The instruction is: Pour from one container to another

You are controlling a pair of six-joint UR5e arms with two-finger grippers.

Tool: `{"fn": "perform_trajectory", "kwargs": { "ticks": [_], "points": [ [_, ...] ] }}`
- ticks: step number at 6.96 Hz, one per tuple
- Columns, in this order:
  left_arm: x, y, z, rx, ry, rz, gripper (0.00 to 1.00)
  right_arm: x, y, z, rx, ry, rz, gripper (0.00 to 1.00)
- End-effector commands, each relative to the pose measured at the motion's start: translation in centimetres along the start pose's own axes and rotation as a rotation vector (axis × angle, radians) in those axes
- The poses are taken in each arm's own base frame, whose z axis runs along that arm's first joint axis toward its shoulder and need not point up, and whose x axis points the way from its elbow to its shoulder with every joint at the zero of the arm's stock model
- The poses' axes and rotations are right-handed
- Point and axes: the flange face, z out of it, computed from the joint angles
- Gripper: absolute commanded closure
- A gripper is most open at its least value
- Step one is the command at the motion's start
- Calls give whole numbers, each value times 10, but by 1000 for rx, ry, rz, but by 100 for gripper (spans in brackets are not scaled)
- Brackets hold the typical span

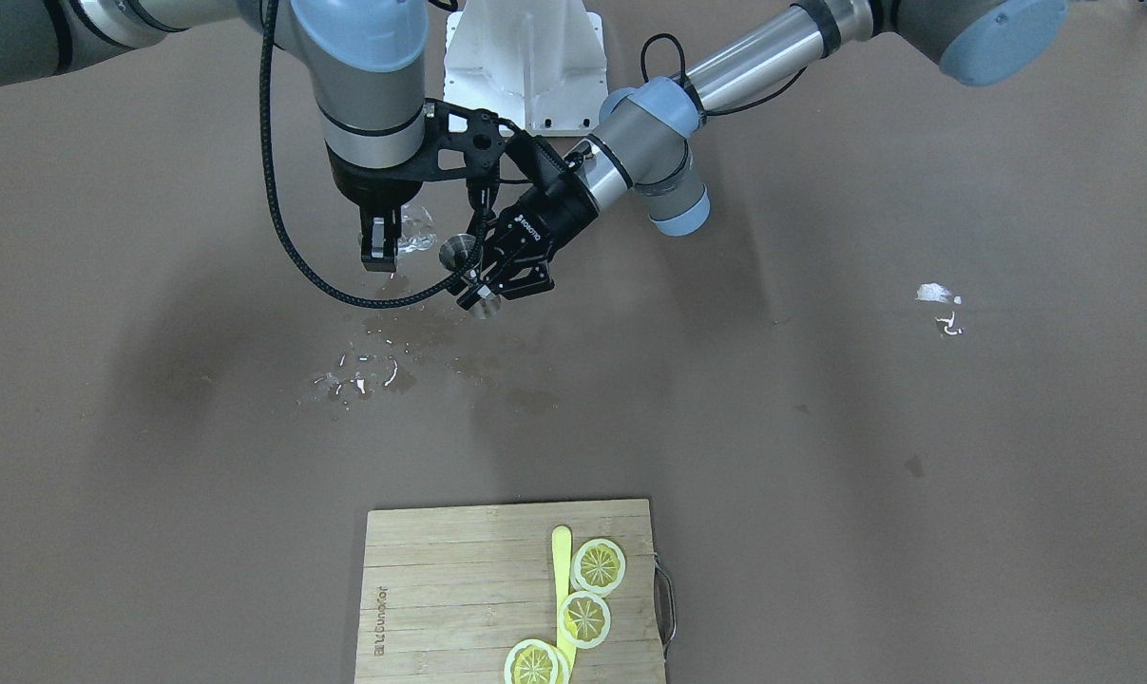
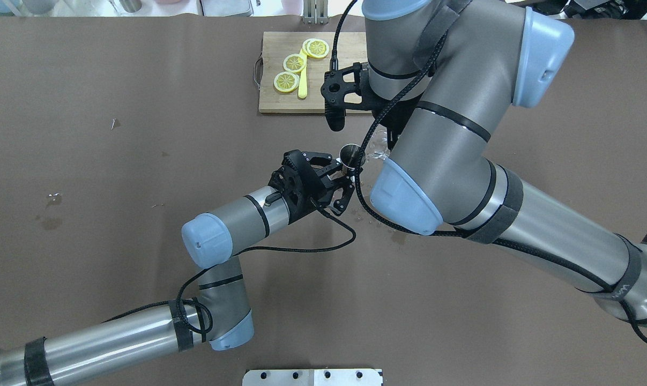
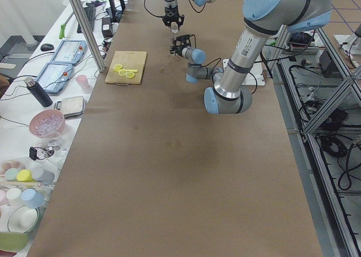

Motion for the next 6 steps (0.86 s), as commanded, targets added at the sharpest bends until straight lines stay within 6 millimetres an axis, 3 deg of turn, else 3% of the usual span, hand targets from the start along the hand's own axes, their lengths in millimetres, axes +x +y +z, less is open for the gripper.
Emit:
{"fn": "perform_trajectory", "kwargs": {
  "ticks": [1, 6],
  "points": [
    [0, 0, 0, 0, 0, 0, 100, 2, -9, -3, -17, -6, 3, 100],
    [0, 0, 0, 0, 0, 0, 100, 8, -20, 1, -35, -13, 6, 100]
  ]
}}
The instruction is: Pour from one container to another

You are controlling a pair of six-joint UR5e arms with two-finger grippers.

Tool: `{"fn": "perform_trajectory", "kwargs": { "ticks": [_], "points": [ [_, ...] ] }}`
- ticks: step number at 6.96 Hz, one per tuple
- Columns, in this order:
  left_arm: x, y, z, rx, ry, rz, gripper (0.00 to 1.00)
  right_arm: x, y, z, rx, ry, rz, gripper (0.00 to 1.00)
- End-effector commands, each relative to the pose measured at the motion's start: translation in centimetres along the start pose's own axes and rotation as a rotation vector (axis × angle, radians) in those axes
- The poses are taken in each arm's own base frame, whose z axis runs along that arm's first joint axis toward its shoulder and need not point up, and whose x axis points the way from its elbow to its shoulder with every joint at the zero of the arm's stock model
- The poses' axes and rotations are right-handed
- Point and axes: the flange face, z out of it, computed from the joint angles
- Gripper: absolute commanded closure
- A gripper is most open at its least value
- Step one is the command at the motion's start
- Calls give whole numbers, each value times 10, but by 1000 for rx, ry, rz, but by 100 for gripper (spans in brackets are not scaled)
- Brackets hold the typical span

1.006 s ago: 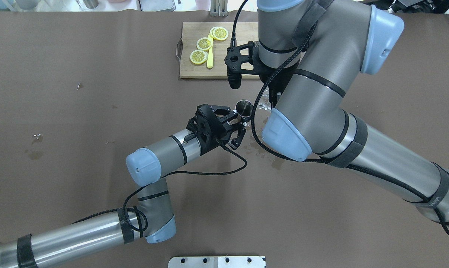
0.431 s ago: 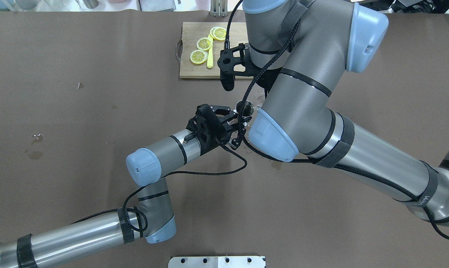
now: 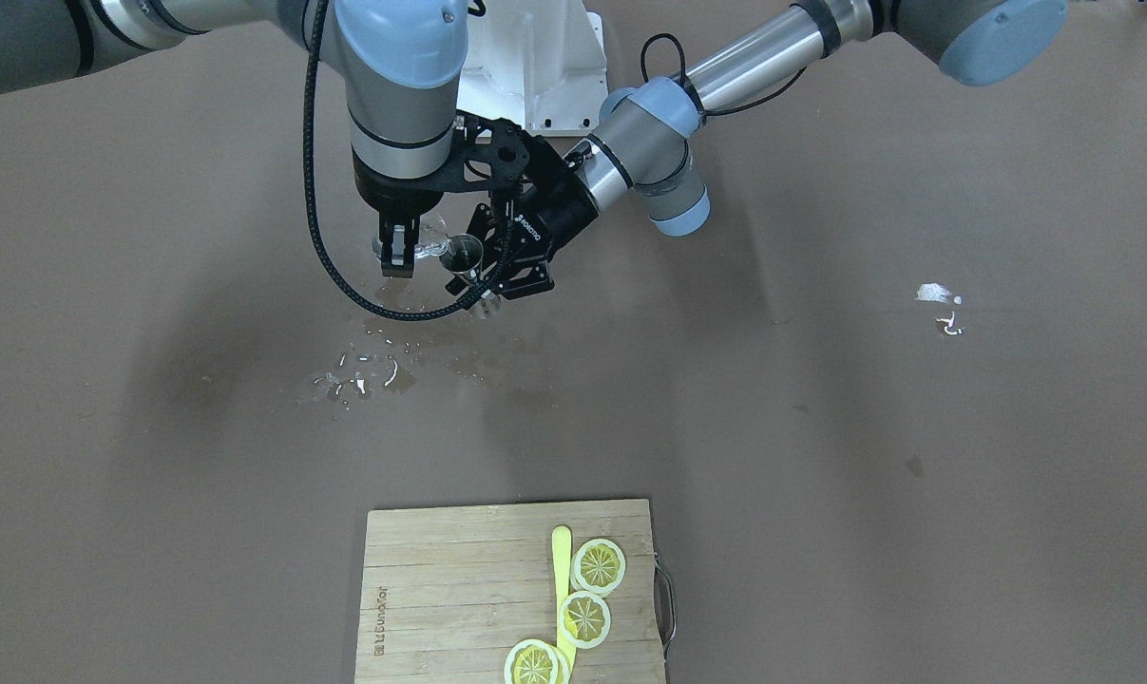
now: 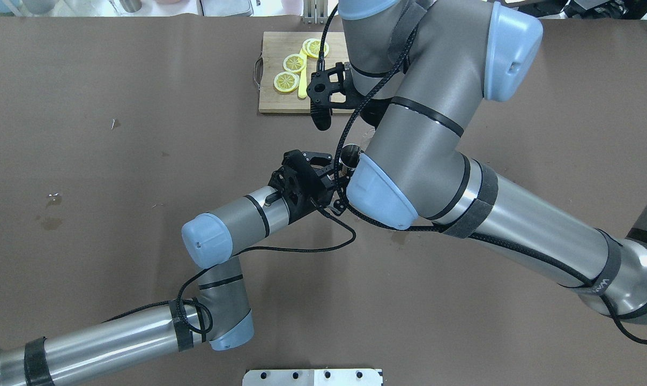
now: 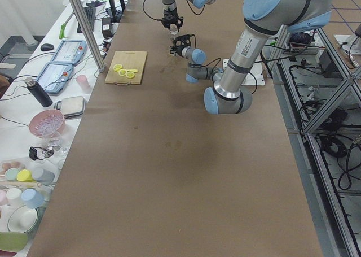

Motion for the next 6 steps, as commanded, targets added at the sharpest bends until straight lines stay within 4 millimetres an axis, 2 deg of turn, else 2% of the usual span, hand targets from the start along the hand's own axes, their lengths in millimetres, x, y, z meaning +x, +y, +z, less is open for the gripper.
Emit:
{"fn": "perform_trajectory", "kwargs": {
  "ticks": [1, 6],
  "points": [
    [0, 0, 0, 0, 0, 0, 100, 2, -2, -1, -7, 7, 0, 100],
    [0, 0, 0, 0, 0, 0, 100, 1, -4, -6, 1, 13, 0, 100]
  ]
}}
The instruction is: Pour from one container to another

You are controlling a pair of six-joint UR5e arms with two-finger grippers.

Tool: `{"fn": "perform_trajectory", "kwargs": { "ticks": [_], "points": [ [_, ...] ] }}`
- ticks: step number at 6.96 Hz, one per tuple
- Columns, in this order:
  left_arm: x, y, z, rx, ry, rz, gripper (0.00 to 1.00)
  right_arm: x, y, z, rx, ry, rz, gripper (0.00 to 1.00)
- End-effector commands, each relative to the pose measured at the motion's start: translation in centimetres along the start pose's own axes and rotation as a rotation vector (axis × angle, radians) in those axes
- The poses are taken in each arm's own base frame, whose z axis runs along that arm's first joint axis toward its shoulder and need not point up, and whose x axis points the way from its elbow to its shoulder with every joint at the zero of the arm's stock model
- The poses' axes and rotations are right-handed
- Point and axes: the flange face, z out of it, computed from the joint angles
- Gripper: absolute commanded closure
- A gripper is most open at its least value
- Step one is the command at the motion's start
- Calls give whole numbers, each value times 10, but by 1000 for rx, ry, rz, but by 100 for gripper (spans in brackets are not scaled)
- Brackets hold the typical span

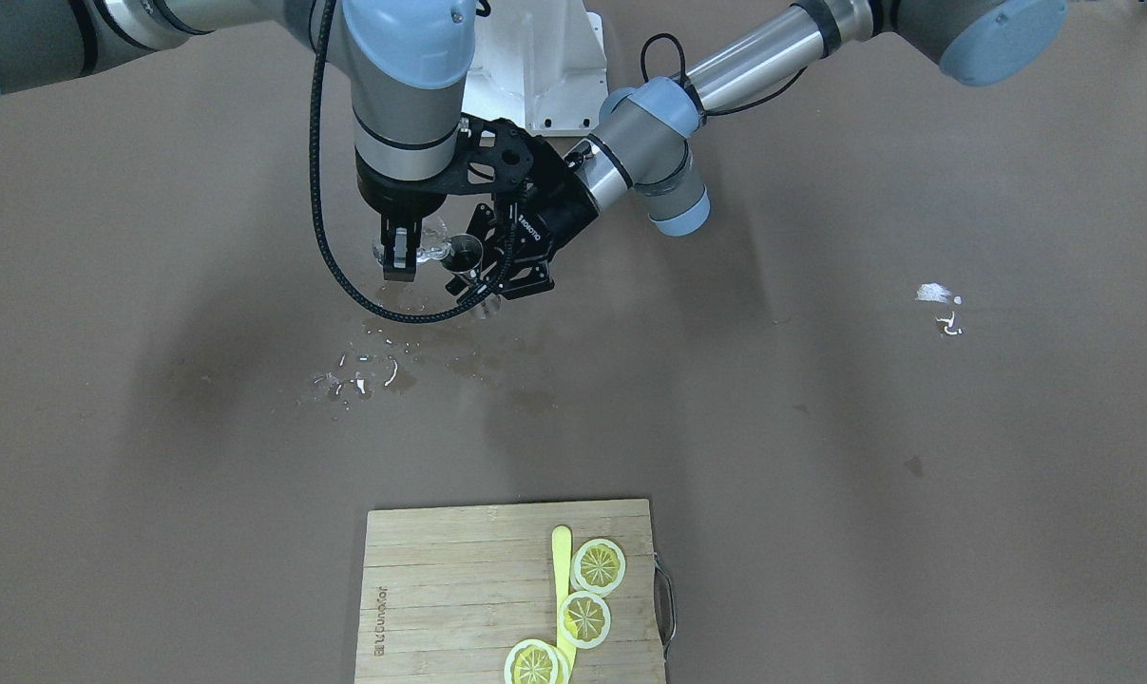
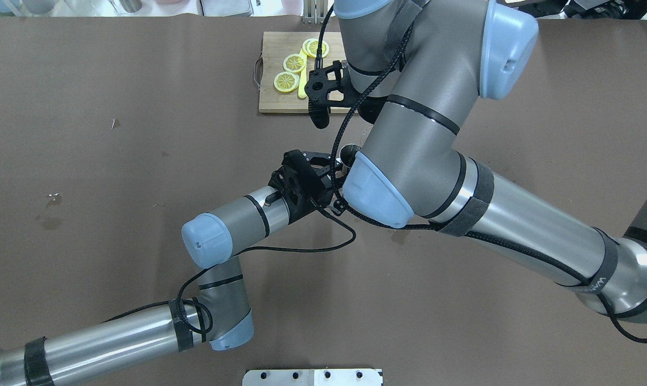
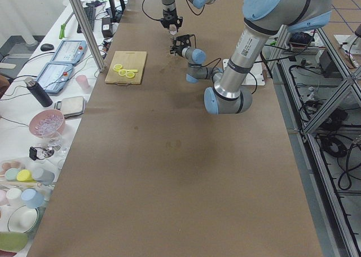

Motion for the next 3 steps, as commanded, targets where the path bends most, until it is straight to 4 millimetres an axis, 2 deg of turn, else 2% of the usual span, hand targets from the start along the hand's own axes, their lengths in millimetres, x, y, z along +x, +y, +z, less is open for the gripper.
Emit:
{"fn": "perform_trajectory", "kwargs": {
  "ticks": [1, 3],
  "points": [
    [0, 0, 0, 0, 0, 0, 100, -3, -4, -7, 24, -2, -1, 100],
    [0, 0, 0, 0, 0, 0, 100, -8, -5, -19, 72, -19, -6, 100]
  ]
}}
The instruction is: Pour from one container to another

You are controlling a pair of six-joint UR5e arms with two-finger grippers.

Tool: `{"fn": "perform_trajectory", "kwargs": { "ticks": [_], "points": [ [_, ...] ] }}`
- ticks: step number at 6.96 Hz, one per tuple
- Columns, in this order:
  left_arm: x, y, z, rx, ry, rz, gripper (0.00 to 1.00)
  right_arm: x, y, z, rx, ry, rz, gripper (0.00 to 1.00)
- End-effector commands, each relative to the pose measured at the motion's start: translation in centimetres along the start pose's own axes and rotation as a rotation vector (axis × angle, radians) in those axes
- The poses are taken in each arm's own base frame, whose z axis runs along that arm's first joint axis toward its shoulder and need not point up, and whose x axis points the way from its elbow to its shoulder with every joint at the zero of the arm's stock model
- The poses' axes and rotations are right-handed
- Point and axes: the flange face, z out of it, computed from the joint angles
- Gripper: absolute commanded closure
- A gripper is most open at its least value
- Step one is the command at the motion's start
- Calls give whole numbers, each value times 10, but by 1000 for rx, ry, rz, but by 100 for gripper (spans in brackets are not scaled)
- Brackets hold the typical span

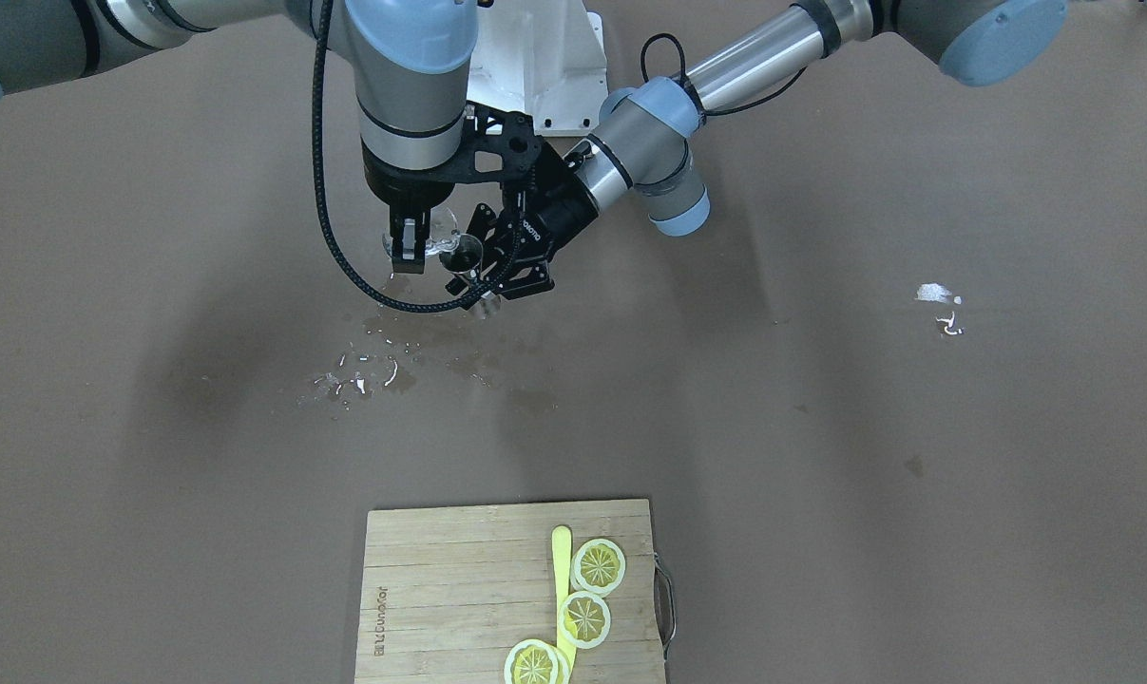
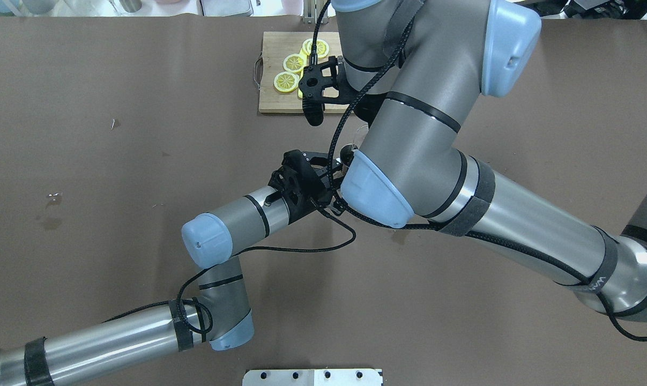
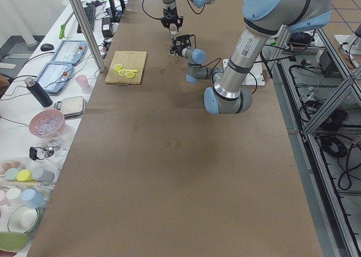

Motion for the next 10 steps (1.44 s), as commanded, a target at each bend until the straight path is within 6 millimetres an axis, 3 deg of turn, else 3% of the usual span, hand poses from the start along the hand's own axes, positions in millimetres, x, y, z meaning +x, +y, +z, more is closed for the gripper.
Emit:
{"fn": "perform_trajectory", "kwargs": {
  "ticks": [1, 3, 6, 7, 9, 10],
  "points": [
    [0, 0, 0, 0, 0, 0, 100, -6, 2, -11, 42, -5, -7, 100],
    [0, 0, 0, -1, 0, 0, 100, -13, 23, -15, 61, 15, -13, 100],
    [-1, 0, 0, 0, -3, 4, 100, -18, 89, -11, 152, 58, -10, 100],
    [-5, 0, 0, -1, -10, 11, 100, -12, 110, -9, 207, 64, -7, 100],
    [-34, 3, -8, -3, -45, 25, 100, 4, 150, -5, 298, 100, -3, 100],
    [-34, 3, -8, 0, -60, 23, 100, 6, 164, 4, 338, 115, -18, 100]
  ]
}}
